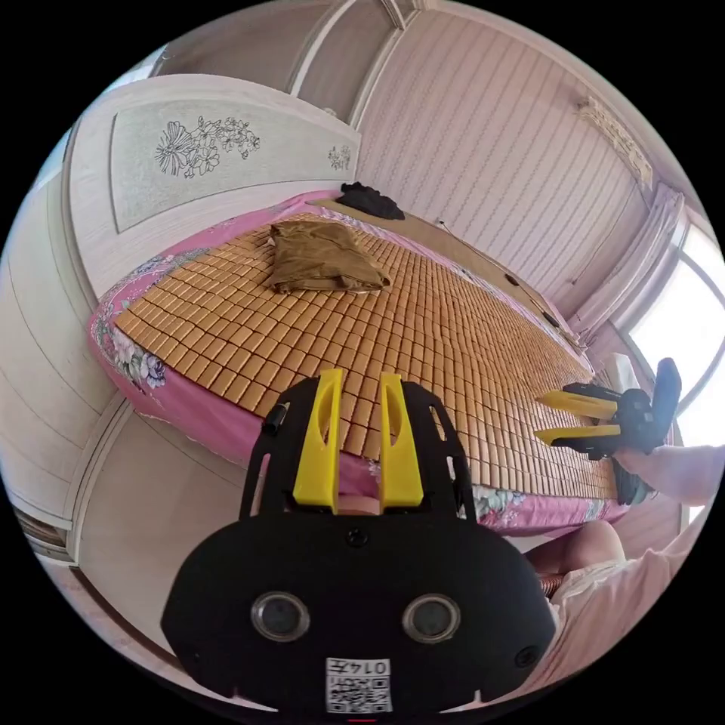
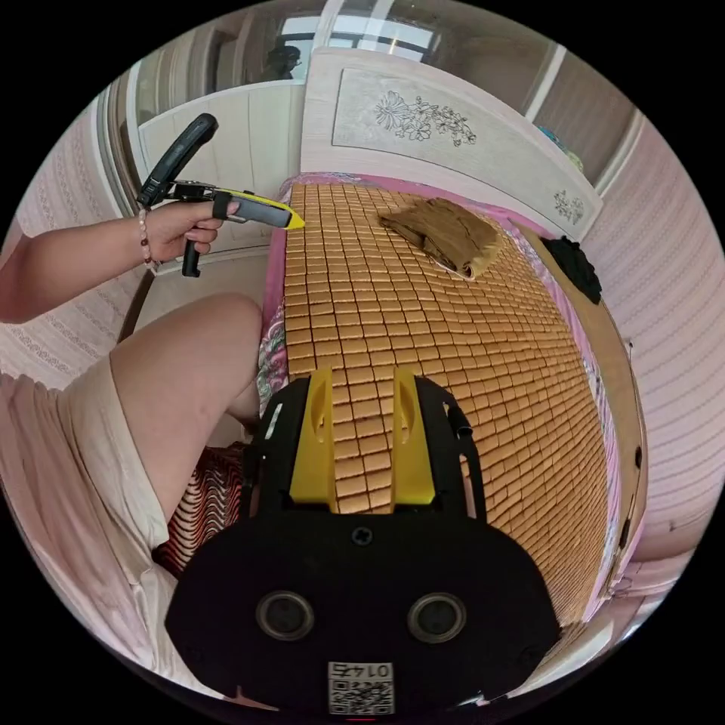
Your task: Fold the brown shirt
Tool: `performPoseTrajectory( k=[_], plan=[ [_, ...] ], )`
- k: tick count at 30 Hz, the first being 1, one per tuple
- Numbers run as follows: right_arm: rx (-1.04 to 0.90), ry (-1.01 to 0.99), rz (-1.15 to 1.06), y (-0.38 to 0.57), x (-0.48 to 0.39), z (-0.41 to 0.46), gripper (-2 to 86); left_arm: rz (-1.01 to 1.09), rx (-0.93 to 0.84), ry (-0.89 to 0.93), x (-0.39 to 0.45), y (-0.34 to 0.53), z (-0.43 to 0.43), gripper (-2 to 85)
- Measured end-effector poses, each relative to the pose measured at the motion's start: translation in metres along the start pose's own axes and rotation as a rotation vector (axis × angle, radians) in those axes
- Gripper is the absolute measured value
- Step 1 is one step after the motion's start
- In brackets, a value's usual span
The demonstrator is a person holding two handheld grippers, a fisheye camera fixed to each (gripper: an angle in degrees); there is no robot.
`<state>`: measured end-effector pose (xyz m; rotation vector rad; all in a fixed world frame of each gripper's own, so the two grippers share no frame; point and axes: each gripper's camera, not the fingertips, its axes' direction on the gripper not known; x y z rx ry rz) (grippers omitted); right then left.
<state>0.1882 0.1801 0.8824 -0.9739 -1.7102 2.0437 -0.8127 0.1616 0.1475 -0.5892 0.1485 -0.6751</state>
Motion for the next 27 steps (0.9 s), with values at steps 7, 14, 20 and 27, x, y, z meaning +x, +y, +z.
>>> performPoseTrajectory(
  k=[7, 14, 20, 27],
  plan=[
    [-0.059, 0.003, 0.02, -0.118, 0.057, 0.069, 12.6, -0.137, 0.046, -0.043, -0.088, -0.081, 0.031, 7.8],
    [-0.072, 0.013, -0.051, -0.249, 0.077, 0.162, 10.2, -0.224, -0.031, 0.032, -0.142, -0.149, 0.083, 8.9],
    [-0.292, 0.116, 0.019, -0.317, 0.111, 0.251, 8.8, -0.206, -0.129, 0.057, -0.152, -0.178, 0.1, 5.0],
    [-0.191, -0.058, 0.286, -0.301, 0.19, 0.213, 0.8, -0.122, -0.063, 0.112, -0.145, -0.178, 0.045, -0.9]
  ],
)
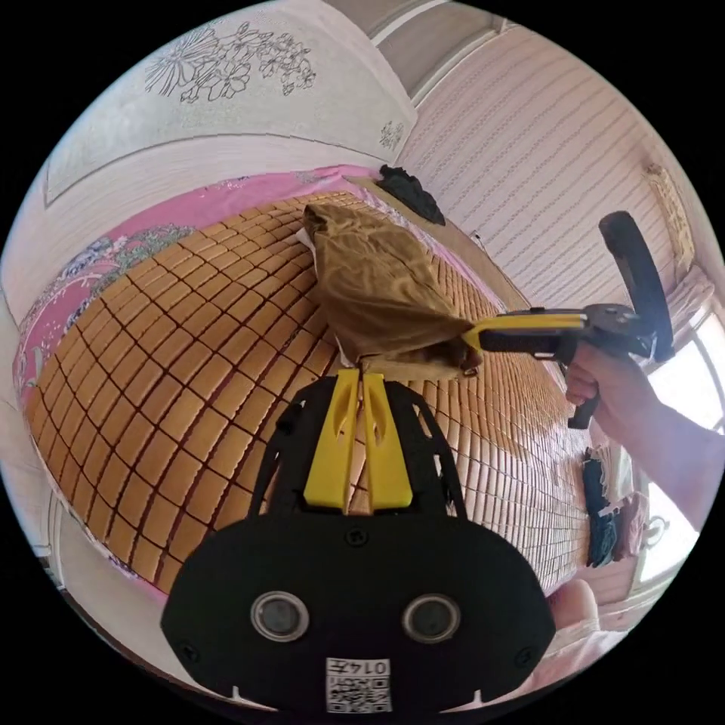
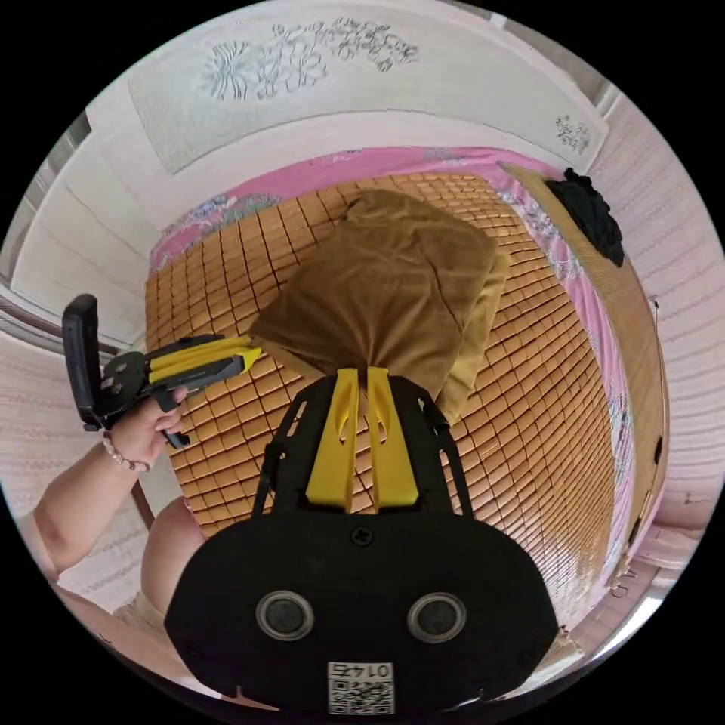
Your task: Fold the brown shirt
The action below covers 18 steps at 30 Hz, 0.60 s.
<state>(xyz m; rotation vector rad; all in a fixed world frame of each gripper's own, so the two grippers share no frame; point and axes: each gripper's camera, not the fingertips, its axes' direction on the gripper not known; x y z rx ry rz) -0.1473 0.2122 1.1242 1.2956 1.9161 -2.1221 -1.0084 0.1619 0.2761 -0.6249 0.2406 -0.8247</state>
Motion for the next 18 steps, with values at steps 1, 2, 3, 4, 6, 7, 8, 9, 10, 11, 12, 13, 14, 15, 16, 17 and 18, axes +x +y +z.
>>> performPoseTrajectory(
  k=[1, 2, 3, 4, 6, 7, 8, 9, 10, 11, 12, 13, 14, 15, 16, 17, 18],
  plan=[
    [0.046, -0.013, 0.007, 0.008, 0.006, -0.013, 0.7, 0.034, 0.022, 0.014, 0.005, 0.003, -0.009, -0.9],
    [0.103, -0.028, 0.027, 0.026, 0.019, -0.036, 0.4, 0.108, 0.079, 0.021, 0.016, 0.012, -0.028, -0.9],
    [0.148, -0.047, 0.034, 0.047, 0.03, -0.06, 0.2, 0.159, 0.096, 0.004, 0.027, 0.025, -0.044, -1.0],
    [0.17, -0.054, 0.031, 0.058, 0.034, -0.071, 0.2, 0.174, 0.099, 0.002, 0.032, 0.032, -0.052, -1.0],
    [0.232, -0.057, 0.042, 0.114, 0.046, -0.11, -0.1, 0.188, 0.121, 0.055, 0.049, 0.068, -0.089, -1.0],
    [0.24, -0.063, 0.052, 0.131, 0.049, -0.117, -0.1, 0.189, 0.127, 0.065, 0.053, 0.079, -0.1, -1.0],
    [0.239, -0.091, 0.084, 0.165, 0.054, -0.127, -0.1, 0.194, 0.133, 0.073, 0.062, 0.102, -0.122, -1.0],
    [0.228, -0.133, 0.127, 0.203, 0.059, -0.129, 0.0, 0.189, 0.133, 0.074, 0.069, 0.128, -0.142, -1.0],
    [0.219, -0.153, 0.153, 0.222, 0.061, -0.128, 0.1, 0.176, 0.127, 0.083, 0.071, 0.141, -0.152, -1.0],
    [0.185, -0.193, 0.225, 0.262, 0.066, -0.121, 0.3, 0.136, 0.104, 0.116, 0.073, 0.166, -0.168, -1.0],
    [0.137, -0.234, 0.296, 0.302, 0.068, -0.109, 0.6, 0.09, 0.081, 0.149, 0.075, 0.191, -0.182, -1.0],
    [0.105, -0.25, 0.327, 0.322, 0.069, -0.102, 0.8, 0.069, 0.067, 0.162, 0.077, 0.203, -0.187, -1.0],
    [0.029, -0.278, 0.377, 0.357, 0.067, -0.087, 1.5, 0.044, 0.035, 0.171, 0.082, 0.224, -0.196, -1.0],
    [-0.018, -0.309, 0.399, 0.387, 0.063, -0.079, 2.5, 0.041, 0.008, 0.165, 0.089, 0.241, -0.204, -1.0],
    [-0.027, -0.314, 0.404, 0.399, 0.061, -0.076, 3.1, 0.042, -0.003, 0.16, 0.093, 0.248, -0.207, -1.0],
    [-0.046, -0.312, 0.43, 0.419, 0.058, -0.075, 4.6, 0.045, -0.017, 0.156, 0.101, 0.26, -0.213, -1.0],
    [-0.057, -0.297, 0.407, 0.431, 0.052, -0.079, 6.3, 0.052, -0.018, 0.157, 0.109, 0.267, -0.219, -1.0]
  ],
)
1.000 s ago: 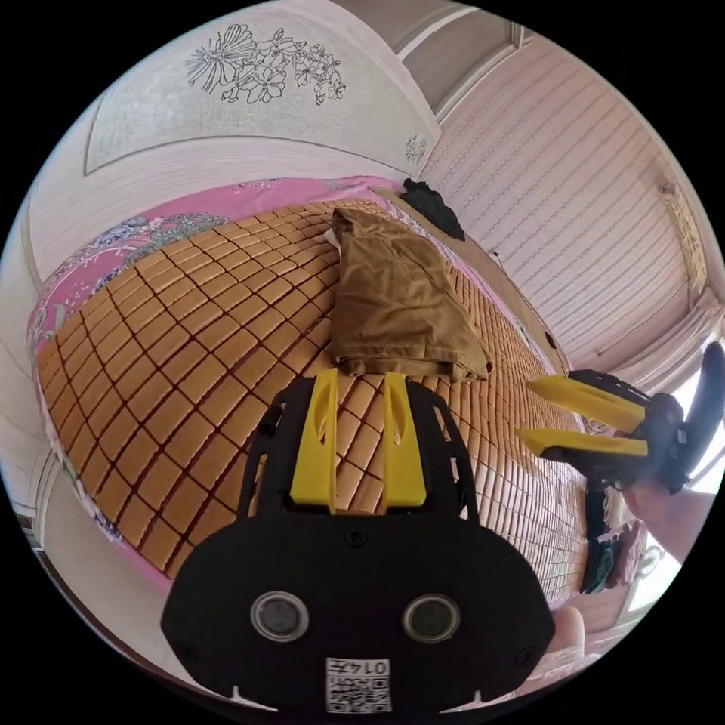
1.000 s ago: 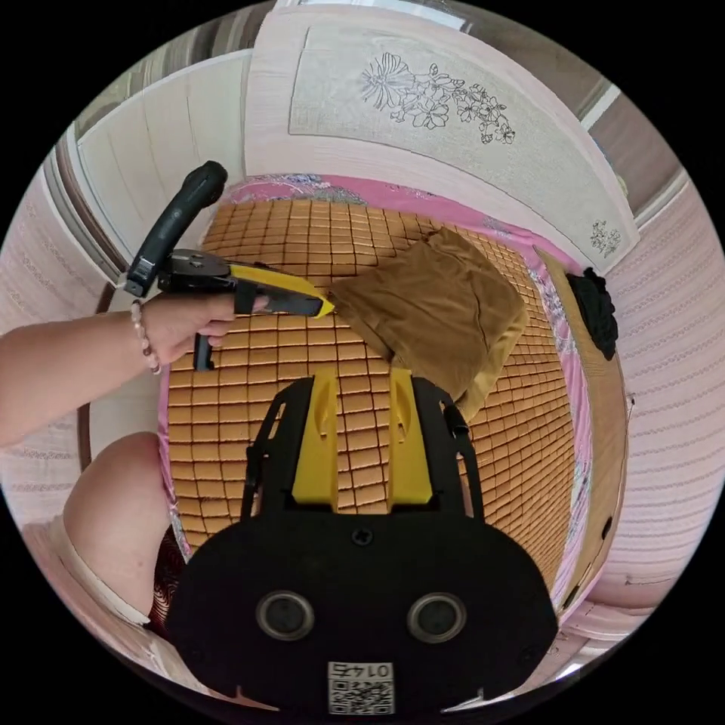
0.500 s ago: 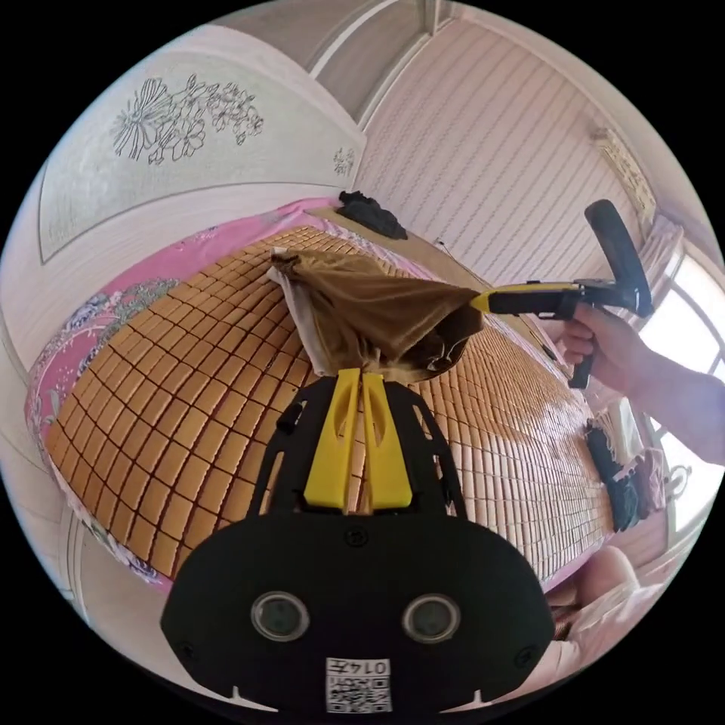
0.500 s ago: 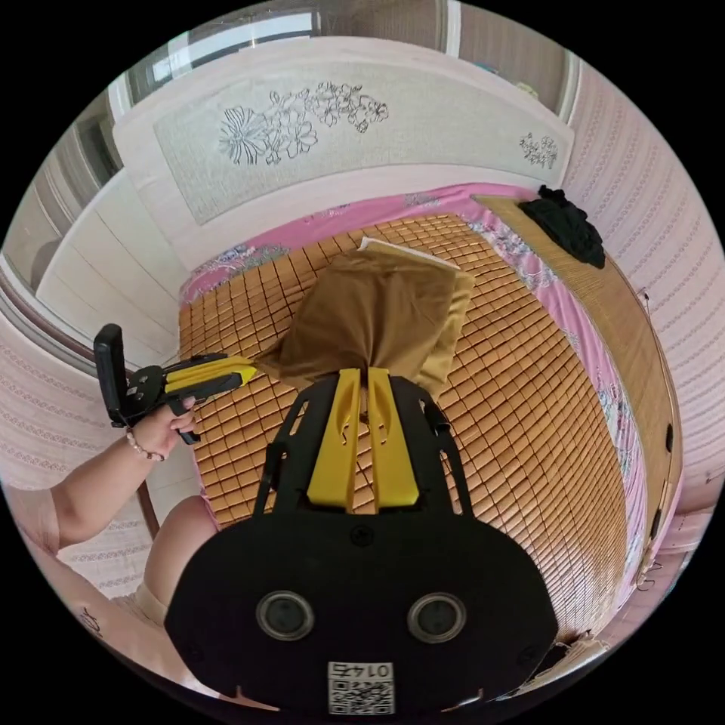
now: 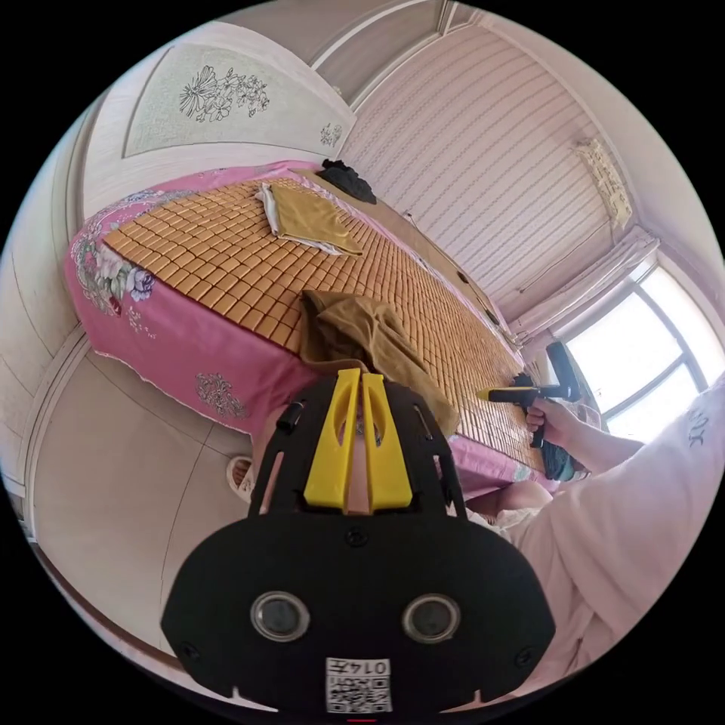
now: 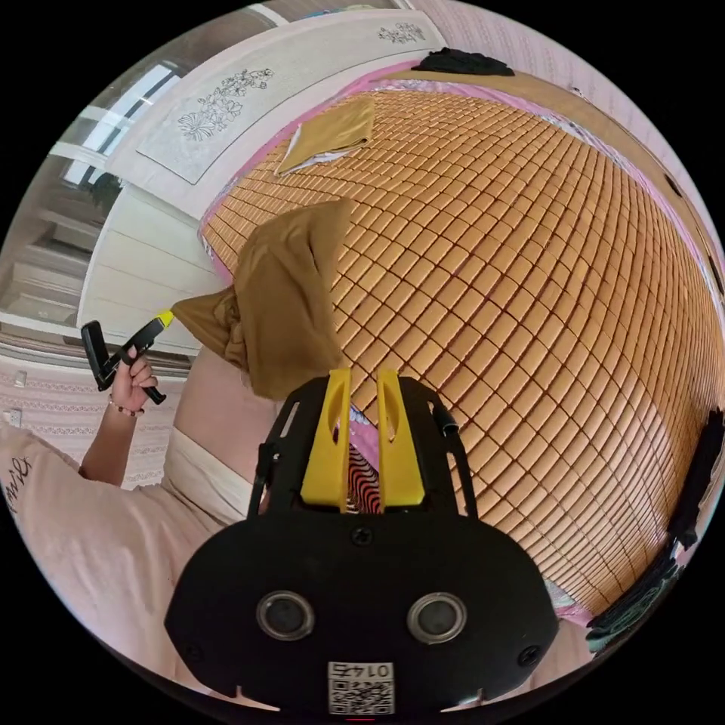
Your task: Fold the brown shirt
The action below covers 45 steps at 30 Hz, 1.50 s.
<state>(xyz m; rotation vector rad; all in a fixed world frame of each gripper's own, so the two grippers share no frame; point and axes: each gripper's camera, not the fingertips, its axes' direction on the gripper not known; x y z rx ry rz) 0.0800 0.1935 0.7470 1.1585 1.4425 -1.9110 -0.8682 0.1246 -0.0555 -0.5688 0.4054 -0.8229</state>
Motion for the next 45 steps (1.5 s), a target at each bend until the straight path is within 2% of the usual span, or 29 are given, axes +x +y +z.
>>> performPoseTrajectory(
  k=[4, 6, 9, 13, 16, 18, 22, 27, 29, 35, 42, 43, 45],
  plan=[
    [0.076, 0.005, -0.147, 0.025, -0.032, -0.014, 7.1, 0.026, 0.021, -0.024, 0.027, 0.008, -0.016, -1.0],
    [0.034, -0.116, -0.353, 0.034, -0.073, -0.007, 8.9, 0.053, 0.036, -0.035, 0.047, 0.012, -0.027, -1.0],
    [-0.006, -0.149, -0.516, 0.041, -0.118, 0.006, 11.5, 0.095, 0.051, -0.04, 0.073, 0.017, -0.04, -1.0],
    [-0.111, -0.091, -0.525, 0.047, -0.131, 0.026, 10.1, 0.132, 0.073, -0.043, 0.102, 0.022, -0.055, -1.0],
    [-0.095, -0.076, -0.451, 0.063, -0.113, 0.006, 3.6, 0.174, 0.076, -0.06, 0.123, 0.028, -0.066, -1.0],
    [-0.019, -0.122, -0.405, 0.086, -0.088, -0.034, 2.0, 0.206, 0.083, -0.102, 0.136, 0.037, -0.076, -1.0],
    [0.121, -0.079, -0.237, 0.135, -0.028, -0.103, 1.0, 0.181, 0.113, -0.082, 0.144, 0.049, -0.091, -1.0],
    [0.397, -0.298, 0.102, 0.235, 0.072, -0.208, 0.5, 0.203, 0.166, -0.048, 0.174, 0.062, -0.114, -1.0],
    [0.519, -0.381, 0.149, 0.273, 0.088, -0.242, 0.4, 0.234, 0.193, -0.024, 0.19, 0.065, -0.125, -1.0],
    [0.845, -0.39, 0.112, 0.375, 0.094, -0.375, 0.3, 0.387, 0.35, 0.078, 0.258, 0.051, -0.174, -1.0],
    [1.296, -0.27, -0.087, 0.474, 0.04, -0.558, 0.2, 0.518, 0.601, 0.392, 0.35, 0.006, -0.253, -1.0],
    [1.313, -0.259, -0.114, 0.48, 0.032, -0.573, 0.2, 0.535, 0.614, 0.403, 0.36, 0.001, -0.261, -1.0],
    [1.315, -0.087, -0.185, 0.501, -0.008, -0.625, 0.1, 0.639, 0.671, 0.38, 0.405, -0.006, -0.297, -1.0]
  ],
)
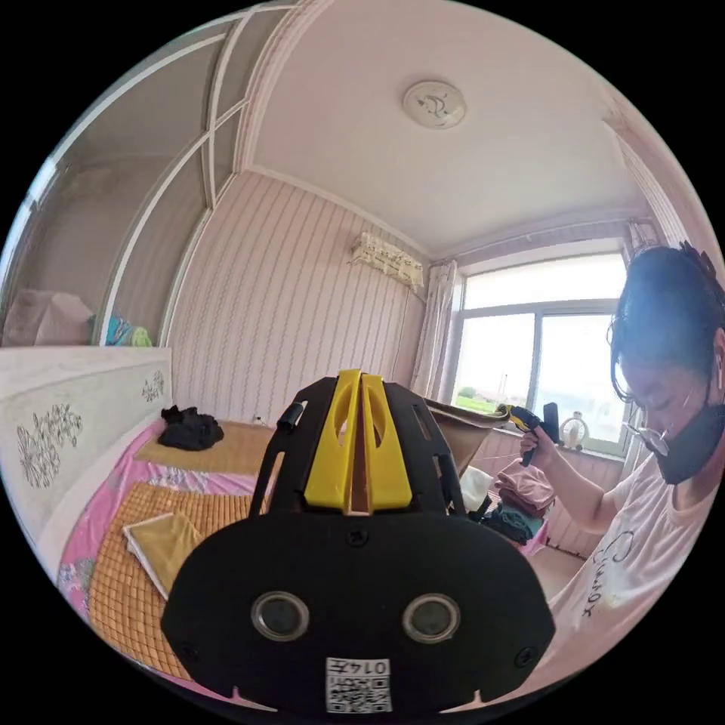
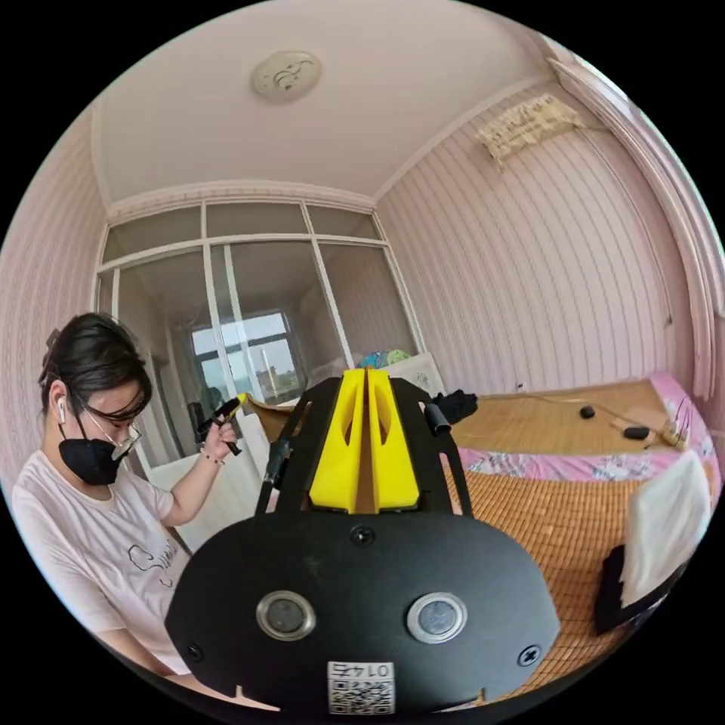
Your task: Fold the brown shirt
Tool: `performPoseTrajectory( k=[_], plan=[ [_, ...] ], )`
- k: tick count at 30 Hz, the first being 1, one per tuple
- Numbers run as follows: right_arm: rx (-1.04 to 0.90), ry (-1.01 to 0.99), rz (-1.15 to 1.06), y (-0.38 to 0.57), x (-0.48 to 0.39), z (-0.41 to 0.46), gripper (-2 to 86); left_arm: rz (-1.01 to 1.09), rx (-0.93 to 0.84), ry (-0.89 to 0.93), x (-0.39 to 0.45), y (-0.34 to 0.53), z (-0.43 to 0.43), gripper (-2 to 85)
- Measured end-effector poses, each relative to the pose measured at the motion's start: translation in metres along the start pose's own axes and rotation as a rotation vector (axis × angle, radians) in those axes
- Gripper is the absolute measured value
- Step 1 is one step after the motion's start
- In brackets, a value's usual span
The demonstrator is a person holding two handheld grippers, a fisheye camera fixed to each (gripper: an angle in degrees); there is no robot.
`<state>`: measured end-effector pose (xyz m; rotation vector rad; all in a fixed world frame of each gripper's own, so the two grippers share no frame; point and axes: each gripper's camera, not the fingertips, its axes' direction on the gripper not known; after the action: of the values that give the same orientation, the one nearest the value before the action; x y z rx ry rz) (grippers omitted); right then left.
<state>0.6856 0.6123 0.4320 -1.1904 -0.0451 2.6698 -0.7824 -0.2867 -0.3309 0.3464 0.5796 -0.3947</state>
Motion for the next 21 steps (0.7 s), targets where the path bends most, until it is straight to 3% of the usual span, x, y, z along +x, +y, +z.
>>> performPoseTrajectory(
  k=[6, 11, 15, 18, 21],
  plan=[
    [0.231, 0.016, -0.281, -0.061, -0.099, -0.096, 0.1, 0.141, 0.175, -0.029, 0.078, -0.061, -0.042, -1.0],
    [0.24, 0.143, -0.441, -0.077, -0.158, -0.137, 0.0, 0.186, 0.262, -0.086, 0.121, -0.058, -0.073, -1.0],
    [0.257, 0.123, -0.542, -0.122, -0.208, -0.165, 0.0, 0.249, 0.353, -0.11, 0.152, -0.089, -0.09, -1.0],
    [0.366, 0.132, -0.569, -0.149, -0.239, -0.187, 0.0, 0.303, 0.416, -0.134, 0.167, -0.117, -0.097, -1.0],
    [0.324, 0.27, -0.551, -0.17, -0.25, -0.175, 0.0, 0.321, 0.403, -0.137, 0.169, -0.136, -0.081, -1.0]
  ],
)
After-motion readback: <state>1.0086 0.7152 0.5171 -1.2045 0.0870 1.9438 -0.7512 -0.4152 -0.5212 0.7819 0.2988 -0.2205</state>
